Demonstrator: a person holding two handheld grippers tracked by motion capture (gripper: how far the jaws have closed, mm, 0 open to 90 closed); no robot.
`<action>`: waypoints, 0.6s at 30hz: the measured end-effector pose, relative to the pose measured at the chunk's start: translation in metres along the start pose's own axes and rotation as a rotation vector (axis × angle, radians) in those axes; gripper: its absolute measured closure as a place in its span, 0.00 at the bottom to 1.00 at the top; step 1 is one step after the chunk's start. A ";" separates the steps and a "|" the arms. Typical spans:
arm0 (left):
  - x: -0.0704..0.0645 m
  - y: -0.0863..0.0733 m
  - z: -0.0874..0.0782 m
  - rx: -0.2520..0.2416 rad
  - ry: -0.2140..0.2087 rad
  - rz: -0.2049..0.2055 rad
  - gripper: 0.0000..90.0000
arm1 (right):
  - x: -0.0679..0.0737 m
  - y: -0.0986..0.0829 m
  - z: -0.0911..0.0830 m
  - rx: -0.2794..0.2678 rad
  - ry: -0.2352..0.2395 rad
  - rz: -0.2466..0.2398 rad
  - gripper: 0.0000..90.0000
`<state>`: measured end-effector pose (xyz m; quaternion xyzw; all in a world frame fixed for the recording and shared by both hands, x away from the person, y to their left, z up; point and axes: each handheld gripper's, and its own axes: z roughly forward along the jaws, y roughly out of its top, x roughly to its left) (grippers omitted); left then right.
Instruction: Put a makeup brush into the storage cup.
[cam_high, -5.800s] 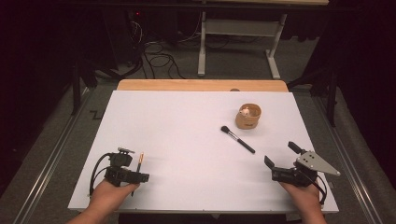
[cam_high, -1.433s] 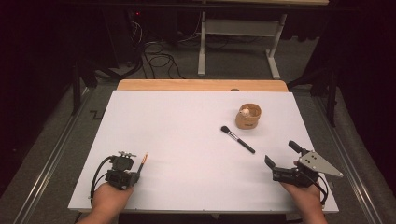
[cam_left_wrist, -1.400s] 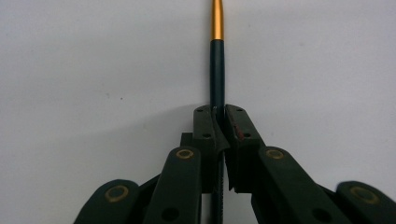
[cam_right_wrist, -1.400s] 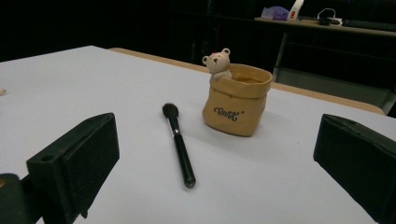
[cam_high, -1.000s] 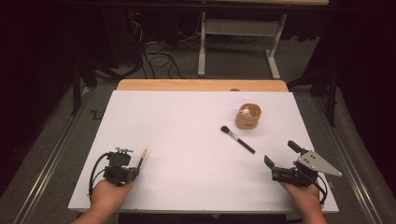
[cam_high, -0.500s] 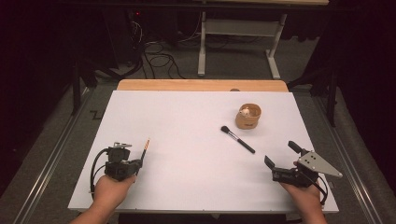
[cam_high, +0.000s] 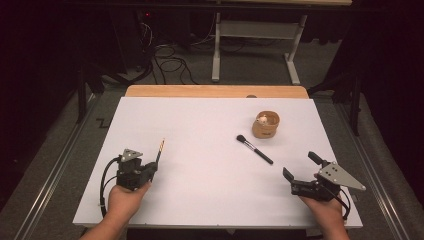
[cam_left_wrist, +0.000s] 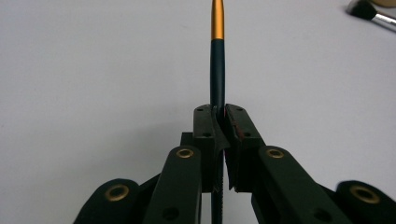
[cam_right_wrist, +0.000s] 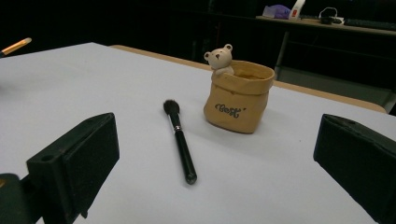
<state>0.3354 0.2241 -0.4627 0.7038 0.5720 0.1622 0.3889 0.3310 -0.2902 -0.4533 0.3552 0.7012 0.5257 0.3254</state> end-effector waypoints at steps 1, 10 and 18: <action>0.000 0.000 0.001 -0.011 -0.004 0.003 0.93 | 0.000 0.000 0.000 0.000 0.001 -0.003 0.01; 0.004 -0.005 0.009 -0.096 -0.022 0.046 0.93 | 0.002 -0.001 0.001 0.004 0.004 0.000 0.01; 0.004 -0.010 0.013 -0.167 -0.041 0.060 0.93 | 0.005 -0.003 0.006 0.020 0.010 -0.010 0.01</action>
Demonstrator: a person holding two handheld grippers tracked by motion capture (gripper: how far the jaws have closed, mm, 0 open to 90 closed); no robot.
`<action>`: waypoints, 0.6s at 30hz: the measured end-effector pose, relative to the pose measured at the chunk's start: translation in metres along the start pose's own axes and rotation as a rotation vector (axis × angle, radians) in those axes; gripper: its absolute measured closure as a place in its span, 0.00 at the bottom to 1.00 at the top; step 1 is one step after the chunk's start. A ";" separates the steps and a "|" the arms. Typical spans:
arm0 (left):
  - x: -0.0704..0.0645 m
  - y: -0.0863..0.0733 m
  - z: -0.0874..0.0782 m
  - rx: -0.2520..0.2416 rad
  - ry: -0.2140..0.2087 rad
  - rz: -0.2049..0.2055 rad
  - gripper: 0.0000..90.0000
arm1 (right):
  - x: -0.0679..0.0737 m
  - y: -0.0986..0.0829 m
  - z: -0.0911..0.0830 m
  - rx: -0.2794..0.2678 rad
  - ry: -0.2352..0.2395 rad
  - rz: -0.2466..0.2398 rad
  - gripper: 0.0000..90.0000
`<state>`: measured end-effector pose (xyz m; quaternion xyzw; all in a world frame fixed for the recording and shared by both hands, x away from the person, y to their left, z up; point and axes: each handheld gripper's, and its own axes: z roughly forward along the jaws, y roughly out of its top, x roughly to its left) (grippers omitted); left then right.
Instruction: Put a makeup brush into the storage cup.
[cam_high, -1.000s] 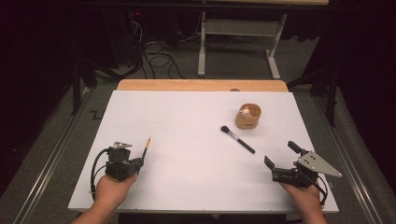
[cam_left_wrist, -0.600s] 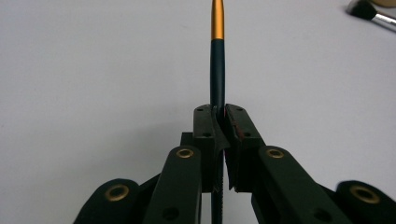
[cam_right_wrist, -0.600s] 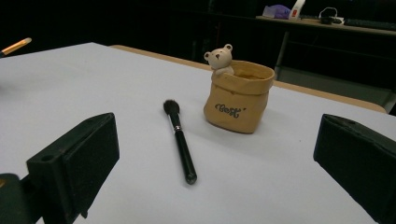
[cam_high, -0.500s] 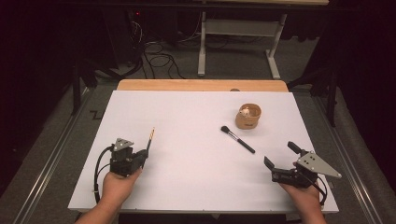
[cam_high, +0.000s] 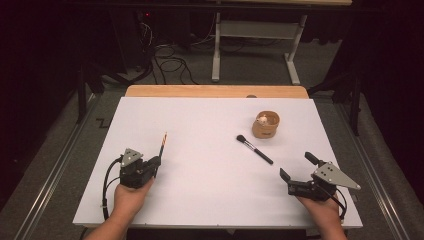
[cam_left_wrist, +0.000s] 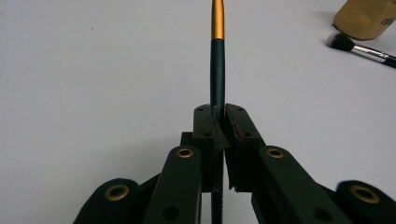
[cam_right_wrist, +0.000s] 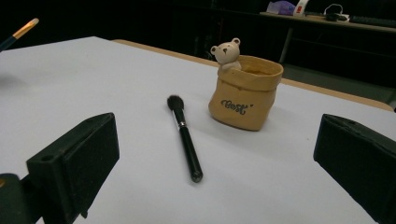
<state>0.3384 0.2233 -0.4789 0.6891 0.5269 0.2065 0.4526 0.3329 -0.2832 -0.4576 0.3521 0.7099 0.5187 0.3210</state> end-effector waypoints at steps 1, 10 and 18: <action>-0.001 0.000 0.000 -0.013 -0.007 0.003 0.93 | 0.001 0.000 0.000 0.002 0.000 0.001 0.01; -0.007 0.000 -0.002 -0.110 -0.061 0.021 0.93 | 0.001 -0.002 0.002 0.011 -0.003 0.004 0.01; -0.012 0.002 -0.002 -0.174 -0.089 0.029 0.93 | 0.001 -0.003 0.002 0.016 -0.007 0.013 0.01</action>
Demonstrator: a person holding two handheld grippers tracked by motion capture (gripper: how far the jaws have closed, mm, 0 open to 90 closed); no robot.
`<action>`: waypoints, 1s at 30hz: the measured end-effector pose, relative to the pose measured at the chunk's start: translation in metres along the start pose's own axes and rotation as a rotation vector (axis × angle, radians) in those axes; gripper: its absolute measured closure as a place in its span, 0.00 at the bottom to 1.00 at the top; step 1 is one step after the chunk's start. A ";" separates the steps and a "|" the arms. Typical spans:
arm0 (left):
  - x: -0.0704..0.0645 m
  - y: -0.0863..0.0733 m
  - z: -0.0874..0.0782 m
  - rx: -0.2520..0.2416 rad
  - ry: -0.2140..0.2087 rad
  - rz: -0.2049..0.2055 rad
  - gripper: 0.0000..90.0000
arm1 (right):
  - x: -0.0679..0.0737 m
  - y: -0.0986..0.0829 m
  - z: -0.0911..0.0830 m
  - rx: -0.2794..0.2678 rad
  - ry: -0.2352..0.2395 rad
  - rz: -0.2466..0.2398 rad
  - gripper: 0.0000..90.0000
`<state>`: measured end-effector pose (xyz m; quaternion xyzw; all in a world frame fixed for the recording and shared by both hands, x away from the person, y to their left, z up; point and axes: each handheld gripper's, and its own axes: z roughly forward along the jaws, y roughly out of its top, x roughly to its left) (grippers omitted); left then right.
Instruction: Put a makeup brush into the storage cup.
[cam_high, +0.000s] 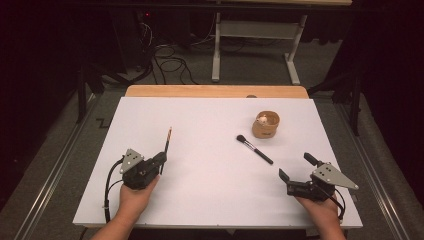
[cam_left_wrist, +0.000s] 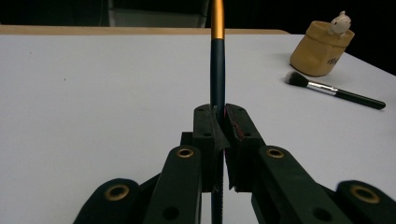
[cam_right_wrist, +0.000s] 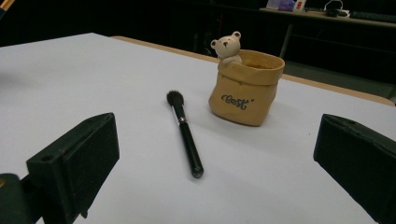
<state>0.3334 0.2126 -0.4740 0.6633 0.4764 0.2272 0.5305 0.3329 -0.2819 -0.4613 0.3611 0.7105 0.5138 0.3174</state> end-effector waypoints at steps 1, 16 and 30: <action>-0.001 0.000 0.000 -0.007 -0.002 0.006 0.93 | 0.000 0.000 0.000 -0.001 0.002 -0.001 0.01; -0.017 0.010 0.009 -0.121 -0.107 0.037 0.93 | 0.003 0.000 0.001 -0.001 0.001 -0.012 0.01; -0.032 0.030 0.018 -0.215 -0.170 0.052 0.93 | 0.005 0.000 0.002 -0.007 0.013 -0.018 0.01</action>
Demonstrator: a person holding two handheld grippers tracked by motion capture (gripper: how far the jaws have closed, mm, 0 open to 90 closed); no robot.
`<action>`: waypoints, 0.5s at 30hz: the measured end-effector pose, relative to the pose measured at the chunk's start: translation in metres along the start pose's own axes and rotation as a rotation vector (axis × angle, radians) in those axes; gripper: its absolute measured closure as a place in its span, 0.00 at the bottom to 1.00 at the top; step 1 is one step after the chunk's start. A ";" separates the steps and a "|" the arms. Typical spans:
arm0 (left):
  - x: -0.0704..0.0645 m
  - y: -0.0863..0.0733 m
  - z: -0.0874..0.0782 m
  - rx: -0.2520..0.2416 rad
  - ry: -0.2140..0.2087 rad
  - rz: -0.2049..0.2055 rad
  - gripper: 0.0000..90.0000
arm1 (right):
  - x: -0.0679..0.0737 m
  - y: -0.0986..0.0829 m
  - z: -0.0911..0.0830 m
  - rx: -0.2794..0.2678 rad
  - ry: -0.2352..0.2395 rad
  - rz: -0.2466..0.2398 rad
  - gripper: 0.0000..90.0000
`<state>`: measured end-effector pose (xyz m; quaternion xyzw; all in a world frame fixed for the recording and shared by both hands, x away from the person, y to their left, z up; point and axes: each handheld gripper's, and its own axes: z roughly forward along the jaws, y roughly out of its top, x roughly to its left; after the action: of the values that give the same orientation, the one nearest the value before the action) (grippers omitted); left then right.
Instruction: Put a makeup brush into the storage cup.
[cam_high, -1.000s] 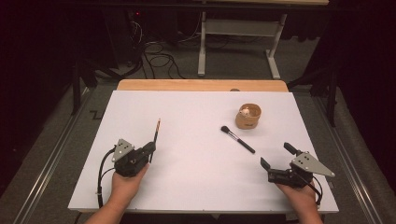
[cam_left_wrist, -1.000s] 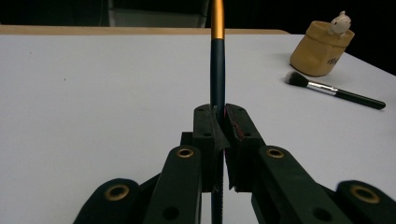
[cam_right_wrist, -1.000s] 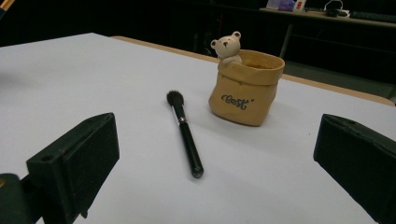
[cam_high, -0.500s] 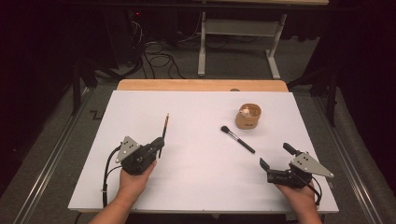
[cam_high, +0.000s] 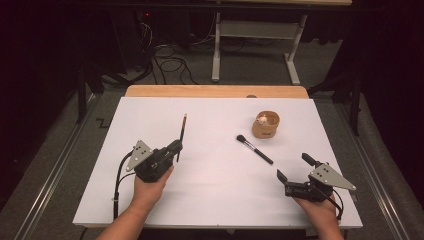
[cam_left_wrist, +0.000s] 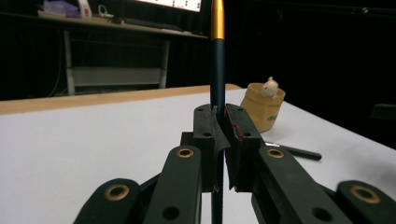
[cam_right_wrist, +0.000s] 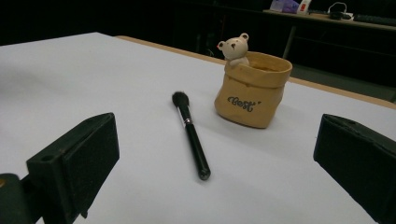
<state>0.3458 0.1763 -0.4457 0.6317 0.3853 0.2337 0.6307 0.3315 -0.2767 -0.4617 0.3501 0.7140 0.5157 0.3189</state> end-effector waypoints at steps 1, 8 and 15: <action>-0.003 0.001 0.002 -0.007 -0.008 0.010 0.93 | 0.000 0.000 0.000 0.001 -0.001 -0.005 0.01; -0.017 -0.008 0.001 -0.015 -0.014 0.055 0.93 | 0.002 0.001 0.000 -0.008 0.011 0.008 0.01; -0.023 -0.011 -0.002 -0.002 -0.028 0.049 0.93 | 0.012 0.016 0.003 -0.033 0.042 0.006 0.02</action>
<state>0.3285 0.1591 -0.4517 0.6437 0.3607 0.2407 0.6306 0.3296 -0.2615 -0.4485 0.3360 0.7109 0.5356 0.3080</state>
